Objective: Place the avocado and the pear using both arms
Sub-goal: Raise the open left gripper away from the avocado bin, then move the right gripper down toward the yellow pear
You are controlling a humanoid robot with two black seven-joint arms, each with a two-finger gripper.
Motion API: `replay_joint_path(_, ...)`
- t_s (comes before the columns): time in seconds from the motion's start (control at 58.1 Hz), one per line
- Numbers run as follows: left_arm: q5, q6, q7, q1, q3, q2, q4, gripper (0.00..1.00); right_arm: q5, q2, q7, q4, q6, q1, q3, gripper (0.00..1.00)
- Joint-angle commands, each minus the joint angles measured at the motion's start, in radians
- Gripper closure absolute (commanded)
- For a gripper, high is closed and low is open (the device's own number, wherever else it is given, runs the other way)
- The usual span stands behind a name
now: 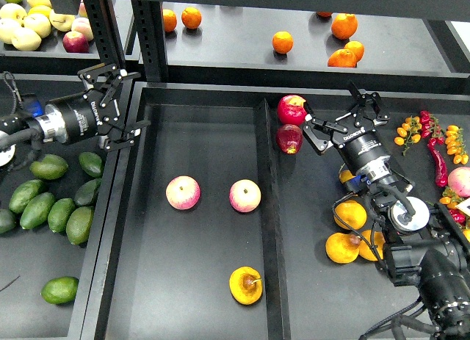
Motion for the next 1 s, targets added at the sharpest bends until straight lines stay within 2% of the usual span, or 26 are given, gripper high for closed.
replay_joint_path(0.0,0.000,0.000,0.000,0.051,-0.061,-0.066,-0.011,0.01,0.000,0.000,0.000,0.000,0.000,-0.001,0.000,0.01)
replay_joint_path(0.207,-0.009,0.000,0.000,0.123,-0.139,-0.066,-0.076,0.01,0.000,0.000,-0.002,-0.003,0.000,-0.003,-0.002,0.01)
replay_joint_path(0.241,-0.021,0.002,-0.012,0.132,-0.142,-0.066,-0.086,0.01,0.000,0.000,-0.002,-0.005,0.000,-0.003,-0.002,0.01)
replay_joint_path(0.413,-0.119,0.097,-0.169,0.156,-0.145,-0.066,-0.134,0.01,0.000,0.000,-0.003,-0.010,0.000,0.002,-0.006,0.01)
replay_joint_path(0.534,-0.147,0.130,-0.246,0.182,-0.150,-0.066,-0.163,0.00,0.000,0.000,-0.003,-0.011,0.000,0.006,-0.015,0.01)
replay_joint_path(0.62,-0.147,0.130,-0.255,0.209,-0.148,-0.066,-0.180,0.00,-0.004,0.000,-0.015,-0.005,0.000,0.006,-0.032,0.01)
replay_joint_path(0.758,-0.147,0.126,-0.252,0.238,-0.148,-0.066,-0.201,0.00,-0.006,-0.017,-0.101,-0.011,0.000,0.028,-0.103,0.01)
replay_joint_path(0.861,-0.149,0.122,-0.255,0.251,-0.148,-0.066,-0.201,0.00,-0.006,-0.133,-0.175,-0.011,0.000,0.054,-0.224,0.01)
replay_joint_path(0.878,-0.149,0.120,-0.254,0.252,-0.148,-0.066,-0.203,0.00,-0.005,-0.202,-0.197,-0.010,0.000,0.069,-0.297,0.01)
replay_joint_path(0.982,-0.149,0.119,-0.246,0.254,-0.148,-0.066,-0.203,0.00,-0.001,-0.304,-0.197,0.007,0.000,0.097,-0.426,0.01)
